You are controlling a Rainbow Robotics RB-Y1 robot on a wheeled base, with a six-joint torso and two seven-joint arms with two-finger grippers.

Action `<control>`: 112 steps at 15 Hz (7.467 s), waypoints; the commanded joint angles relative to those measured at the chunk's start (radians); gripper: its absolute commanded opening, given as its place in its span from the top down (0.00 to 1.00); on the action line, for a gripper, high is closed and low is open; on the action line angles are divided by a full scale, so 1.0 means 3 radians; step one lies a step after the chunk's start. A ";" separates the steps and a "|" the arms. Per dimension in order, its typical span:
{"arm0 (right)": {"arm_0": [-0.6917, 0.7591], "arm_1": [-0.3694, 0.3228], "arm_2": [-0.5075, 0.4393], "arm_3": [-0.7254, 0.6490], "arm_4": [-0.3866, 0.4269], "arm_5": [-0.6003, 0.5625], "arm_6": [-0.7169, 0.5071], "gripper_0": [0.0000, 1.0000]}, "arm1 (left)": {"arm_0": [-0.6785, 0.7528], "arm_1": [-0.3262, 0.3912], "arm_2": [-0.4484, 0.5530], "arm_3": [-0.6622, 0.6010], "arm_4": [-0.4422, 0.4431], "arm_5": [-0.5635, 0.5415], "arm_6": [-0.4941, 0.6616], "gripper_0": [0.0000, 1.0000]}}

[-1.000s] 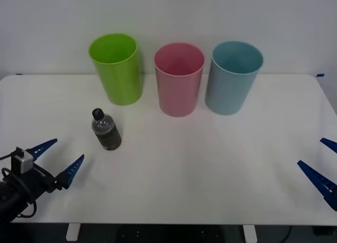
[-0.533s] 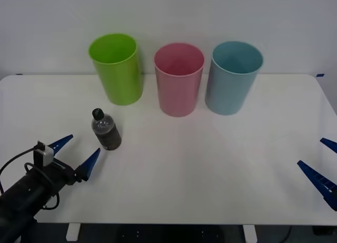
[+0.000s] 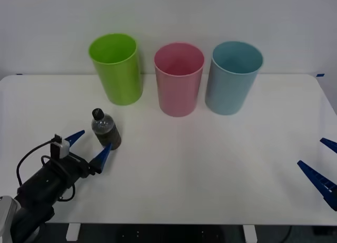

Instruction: Grasp the object on the table and drop it into the matching bin: aluminum can to the light blue bin, PET bottle to the pink bin.

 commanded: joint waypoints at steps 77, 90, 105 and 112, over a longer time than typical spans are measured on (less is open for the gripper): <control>0.0000 0.0000 0.0000 0.0000 0.0000 0.0000 0.0000 0.00 | -0.2594 -0.0465 0.0035 0.0087 -0.1907 -0.0287 0.2520 1.00; 0.0000 0.0000 0.0000 0.0000 0.0000 0.0000 0.0000 0.00 | -0.3294 -0.0501 0.0009 0.0885 -0.2510 -0.0031 0.2504 1.00; 0.0000 0.0000 0.0000 0.0000 0.0000 0.0000 0.0000 0.00 | -0.3090 -0.0404 -0.0032 0.0885 -0.1928 -0.0021 0.2382 0.00; 0.0000 0.0000 0.0000 0.0000 0.0000 0.0000 0.0000 0.00 | -0.2691 0.0092 -0.0124 0.0813 -0.1048 -0.0312 0.2116 0.00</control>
